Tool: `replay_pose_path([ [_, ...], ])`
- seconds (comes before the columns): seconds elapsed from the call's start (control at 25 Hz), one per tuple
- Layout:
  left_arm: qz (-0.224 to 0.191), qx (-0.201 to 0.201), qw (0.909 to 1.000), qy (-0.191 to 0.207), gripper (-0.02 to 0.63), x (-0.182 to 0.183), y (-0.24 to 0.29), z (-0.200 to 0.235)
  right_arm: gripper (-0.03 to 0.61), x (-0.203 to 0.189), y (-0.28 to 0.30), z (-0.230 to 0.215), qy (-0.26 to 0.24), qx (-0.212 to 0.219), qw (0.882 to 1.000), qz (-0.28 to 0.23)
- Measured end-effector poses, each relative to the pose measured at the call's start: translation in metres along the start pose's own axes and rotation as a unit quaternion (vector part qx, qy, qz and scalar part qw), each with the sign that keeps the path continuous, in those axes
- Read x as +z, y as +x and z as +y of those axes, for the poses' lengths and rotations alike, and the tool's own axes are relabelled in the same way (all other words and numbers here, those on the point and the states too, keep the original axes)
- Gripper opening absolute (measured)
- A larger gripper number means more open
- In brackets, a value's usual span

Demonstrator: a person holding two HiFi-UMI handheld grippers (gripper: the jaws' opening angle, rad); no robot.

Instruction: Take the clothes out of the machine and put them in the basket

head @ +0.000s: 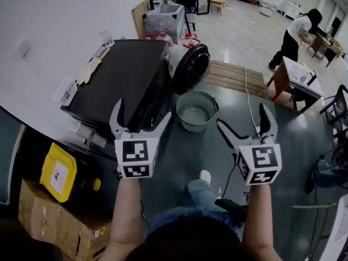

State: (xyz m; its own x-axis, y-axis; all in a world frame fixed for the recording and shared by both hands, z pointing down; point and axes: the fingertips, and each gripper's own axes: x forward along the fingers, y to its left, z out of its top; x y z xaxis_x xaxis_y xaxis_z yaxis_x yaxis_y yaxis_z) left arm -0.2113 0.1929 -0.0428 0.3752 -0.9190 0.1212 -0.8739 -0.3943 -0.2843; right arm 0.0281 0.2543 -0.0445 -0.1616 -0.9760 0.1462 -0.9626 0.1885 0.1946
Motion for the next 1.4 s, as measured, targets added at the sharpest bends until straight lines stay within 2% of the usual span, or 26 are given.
replay_pose_path([
  [0.2,0.002,0.010,0.9996,-0.025,0.568,0.018,0.080,-0.024,0.565,-0.006,0.052,-0.076,0.010,0.000,1.000,-0.001],
  [0.36,0.006,0.010,0.9997,-0.023,0.568,0.032,0.139,-0.047,0.565,-0.016,0.086,-0.133,0.021,-0.007,1.000,0.006],
  [0.56,0.009,0.010,0.9993,-0.034,0.568,0.038,0.192,-0.068,0.565,-0.032,0.119,-0.176,0.031,-0.008,0.999,0.010],
  [0.88,0.053,0.000,0.9982,-0.029,0.568,0.011,0.232,-0.088,0.565,-0.063,0.152,-0.189,0.035,0.013,0.998,0.041],
  [1.12,0.075,-0.006,0.9968,-0.025,0.568,-0.004,0.250,-0.077,0.565,-0.071,0.179,-0.182,0.041,0.025,0.997,0.057],
  [1.4,0.099,-0.027,0.9937,-0.044,0.568,-0.034,0.285,-0.061,0.564,-0.087,0.218,-0.167,0.044,0.026,0.994,0.091],
])
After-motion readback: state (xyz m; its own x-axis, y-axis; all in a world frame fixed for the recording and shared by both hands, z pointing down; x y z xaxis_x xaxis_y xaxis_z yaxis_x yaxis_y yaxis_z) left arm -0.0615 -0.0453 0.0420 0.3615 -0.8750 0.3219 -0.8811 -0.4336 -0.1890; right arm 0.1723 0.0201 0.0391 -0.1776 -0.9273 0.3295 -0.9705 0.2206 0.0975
